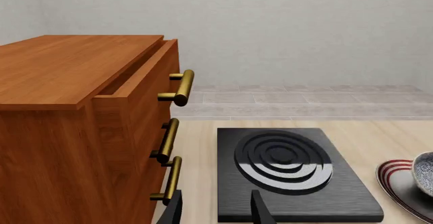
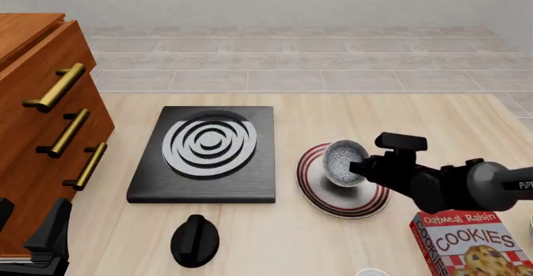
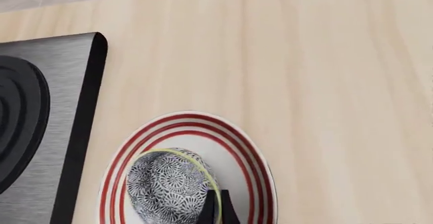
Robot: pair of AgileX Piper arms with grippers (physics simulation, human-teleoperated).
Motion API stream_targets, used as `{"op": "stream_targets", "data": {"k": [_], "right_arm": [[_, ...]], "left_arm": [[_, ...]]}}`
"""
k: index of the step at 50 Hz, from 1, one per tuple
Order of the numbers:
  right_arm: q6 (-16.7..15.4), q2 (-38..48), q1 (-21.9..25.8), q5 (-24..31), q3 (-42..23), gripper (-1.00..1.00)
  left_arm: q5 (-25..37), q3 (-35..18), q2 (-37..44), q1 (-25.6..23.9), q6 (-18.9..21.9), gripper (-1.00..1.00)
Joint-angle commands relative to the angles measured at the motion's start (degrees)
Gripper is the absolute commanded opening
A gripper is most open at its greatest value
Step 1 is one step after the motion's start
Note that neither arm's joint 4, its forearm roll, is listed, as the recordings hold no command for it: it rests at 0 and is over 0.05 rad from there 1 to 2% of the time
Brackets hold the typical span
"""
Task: Pick the akita bowl on the stove and place it on the plate.
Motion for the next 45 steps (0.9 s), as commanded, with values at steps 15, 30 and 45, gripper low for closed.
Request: {"op": "stream_targets", "data": {"k": [15,30,45], "right_arm": [[1.9,4.3,0.6,-3.4,1.6,-1.0],[0.9,2.8,0.0,-2.0,1.0,1.0],[-0.5,0.2,-0.4,0.5,-0.5,1.0]], "left_arm": [[0.0,0.0,0.0,0.0,0.0,1.0],[0.0,0.0,0.0,0.0,0.0,1.0],[0.0,0.0,0.0,0.0,0.0,1.0]]}}
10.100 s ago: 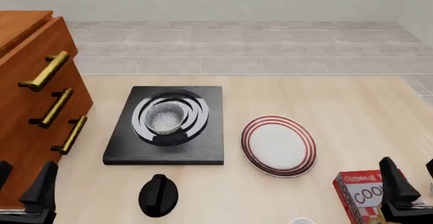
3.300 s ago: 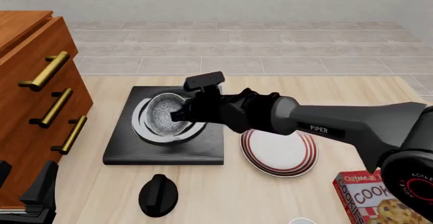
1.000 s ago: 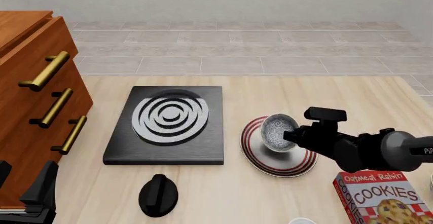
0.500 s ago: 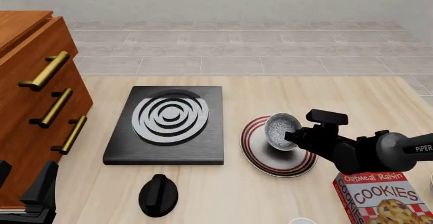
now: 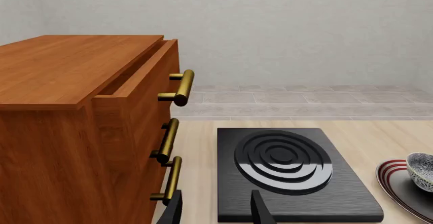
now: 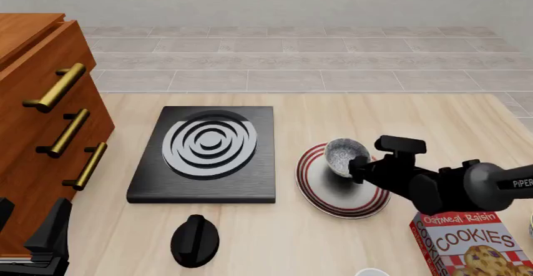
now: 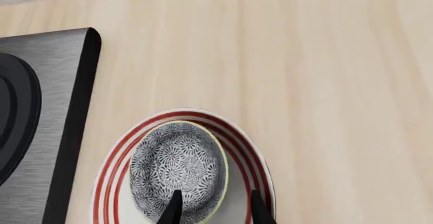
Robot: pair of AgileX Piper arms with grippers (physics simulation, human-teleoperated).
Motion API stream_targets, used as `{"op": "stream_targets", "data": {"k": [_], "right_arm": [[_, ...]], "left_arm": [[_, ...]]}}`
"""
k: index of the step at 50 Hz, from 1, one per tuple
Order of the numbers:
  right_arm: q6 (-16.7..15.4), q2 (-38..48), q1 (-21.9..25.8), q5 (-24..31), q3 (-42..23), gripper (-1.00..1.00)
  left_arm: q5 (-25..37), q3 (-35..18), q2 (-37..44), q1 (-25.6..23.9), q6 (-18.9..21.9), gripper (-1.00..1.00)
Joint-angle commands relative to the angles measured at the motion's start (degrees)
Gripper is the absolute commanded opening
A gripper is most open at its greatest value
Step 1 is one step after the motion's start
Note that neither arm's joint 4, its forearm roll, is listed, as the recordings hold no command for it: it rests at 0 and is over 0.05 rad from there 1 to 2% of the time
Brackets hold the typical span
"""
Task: Pick the akita bowl on the stove and place it on the plate.
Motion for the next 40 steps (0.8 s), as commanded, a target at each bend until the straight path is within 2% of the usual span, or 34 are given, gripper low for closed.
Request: {"op": "stream_targets", "data": {"k": [1,19,40], "right_arm": [[-0.3,-1.6,0.1,1.6,-0.7,1.0],[-2.3,-8.9,-0.3,5.0,-0.3,1.0],[-4.9,-18.1,-0.5,6.6,1.8,1.0]], "left_arm": [[0.0,0.0,0.0,0.0,0.0,1.0],[0.0,0.0,0.0,0.0,0.0,1.0],[0.0,0.0,0.0,0.0,0.0,1.0]]}}
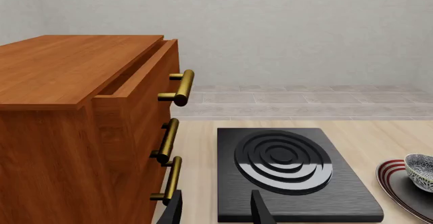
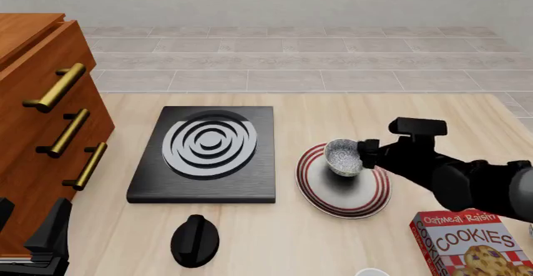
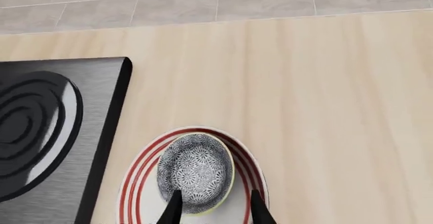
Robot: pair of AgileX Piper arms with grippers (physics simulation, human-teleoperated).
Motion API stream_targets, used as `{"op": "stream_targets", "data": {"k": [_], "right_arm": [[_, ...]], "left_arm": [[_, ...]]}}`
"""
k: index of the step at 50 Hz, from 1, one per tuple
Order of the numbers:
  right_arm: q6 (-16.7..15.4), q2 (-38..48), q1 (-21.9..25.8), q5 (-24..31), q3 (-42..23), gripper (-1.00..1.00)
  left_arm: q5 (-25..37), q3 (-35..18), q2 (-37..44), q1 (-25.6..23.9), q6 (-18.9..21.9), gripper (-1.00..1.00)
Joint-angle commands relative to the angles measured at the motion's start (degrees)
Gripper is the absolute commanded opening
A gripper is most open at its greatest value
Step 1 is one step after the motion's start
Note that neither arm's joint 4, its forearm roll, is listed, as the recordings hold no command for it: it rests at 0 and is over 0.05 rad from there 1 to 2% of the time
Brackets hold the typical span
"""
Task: Pick the akita bowl on the stove and place it on the plate.
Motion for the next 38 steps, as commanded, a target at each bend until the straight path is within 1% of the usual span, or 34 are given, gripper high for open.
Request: {"op": "stream_targets", "data": {"k": [1,6,11,14,18,19,20,25,27,32,38], "right_arm": [[-1.8,-5.7,-0.2,1.4,1.3,1.0],[-2.6,-10.8,1.0,3.9,2.1,1.0],[-3.4,-13.8,2.0,4.7,3.3,1.0],[-4.7,-16.5,2.4,5.1,4.3,1.0],[-3.7,-19.9,2.7,5.8,5.3,1.0],[-4.3,-20.6,2.8,6.1,5.4,1.0],[-5.0,-21.9,2.9,7.1,5.5,1.0],[-5.7,-26.9,2.8,9.4,6.4,1.0],[-5.9,-27.5,2.8,9.7,6.6,1.0],[-7.2,-32.4,3.6,12.8,7.5,1.0],[-7.7,-35.3,5.0,15.9,6.8,1.0]], "left_arm": [[0.0,0.0,0.0,0.0,0.0,1.0],[0.0,0.0,0.0,0.0,0.0,1.0],[0.0,0.0,0.0,0.0,0.0,1.0],[0.0,0.0,0.0,0.0,0.0,1.0],[0.0,0.0,0.0,0.0,0.0,1.0],[0.0,0.0,0.0,0.0,0.0,1.0],[0.0,0.0,0.0,0.0,0.0,1.0],[0.0,0.0,0.0,0.0,0.0,1.0],[0.0,0.0,0.0,0.0,0.0,1.0],[0.0,0.0,0.0,0.0,0.0,1.0],[0.0,0.0,0.0,0.0,0.0,1.0]]}}
